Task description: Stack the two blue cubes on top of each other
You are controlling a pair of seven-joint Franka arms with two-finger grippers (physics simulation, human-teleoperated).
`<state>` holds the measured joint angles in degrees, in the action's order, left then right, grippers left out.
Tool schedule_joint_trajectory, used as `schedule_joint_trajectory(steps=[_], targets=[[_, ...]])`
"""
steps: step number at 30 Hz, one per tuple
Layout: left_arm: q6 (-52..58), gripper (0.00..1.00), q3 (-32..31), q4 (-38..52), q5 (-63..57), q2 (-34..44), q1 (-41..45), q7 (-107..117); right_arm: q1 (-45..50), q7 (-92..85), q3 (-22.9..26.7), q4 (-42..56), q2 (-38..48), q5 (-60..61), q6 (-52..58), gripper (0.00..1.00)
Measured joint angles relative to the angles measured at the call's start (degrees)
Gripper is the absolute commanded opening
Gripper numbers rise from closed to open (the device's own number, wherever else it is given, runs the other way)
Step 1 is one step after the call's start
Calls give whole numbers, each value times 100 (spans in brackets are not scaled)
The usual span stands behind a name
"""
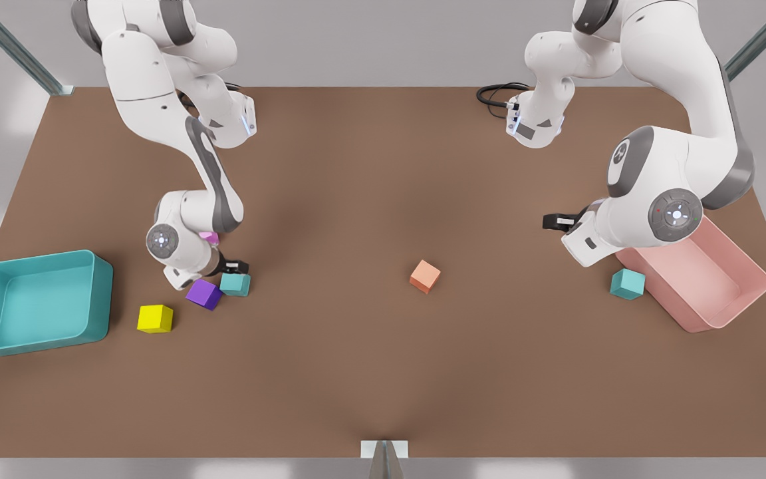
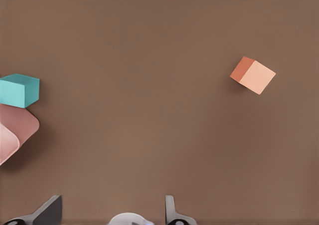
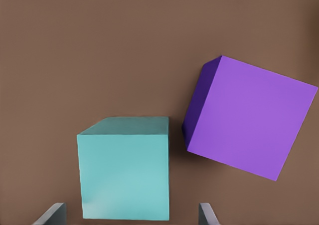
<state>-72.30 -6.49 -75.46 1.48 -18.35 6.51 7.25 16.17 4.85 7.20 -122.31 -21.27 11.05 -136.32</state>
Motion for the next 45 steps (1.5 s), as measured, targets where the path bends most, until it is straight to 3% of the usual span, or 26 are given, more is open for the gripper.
schedule_joint_trajectory(steps=[28, 30, 31, 32, 33, 40, 45], targets=[[52, 100, -16, 11, 4, 15, 17, 24, 1, -255, -26, 486, -731, 97, -127, 99], [53, 100, -17, 11, 4, 17, 20, 25, 7, -258, -29, 515, -752, 98, -128, 88], [54, 100, -17, 11, 4, 17, 22, 25, 8, -259, -35, 530, -753, 101, -121, 69], [54, 100, -17, 11, 4, 17, 22, 25, 8, -269, -39, 553, -748, 116, -113, 57], [54, 100, -18, 12, 4, 16, 20, 26, 13, -287, -45, 571, -745, 141, -108, 52], [55, 100, -17, 11, 4, 9, 9, 28, 210, -296, -225, 1256, -646, 215, 394, 51], [55, 100, -10, 1, 7, 4, -6, 29, 988, 167, -467, 2266, -1105, 209, 752, 51]])
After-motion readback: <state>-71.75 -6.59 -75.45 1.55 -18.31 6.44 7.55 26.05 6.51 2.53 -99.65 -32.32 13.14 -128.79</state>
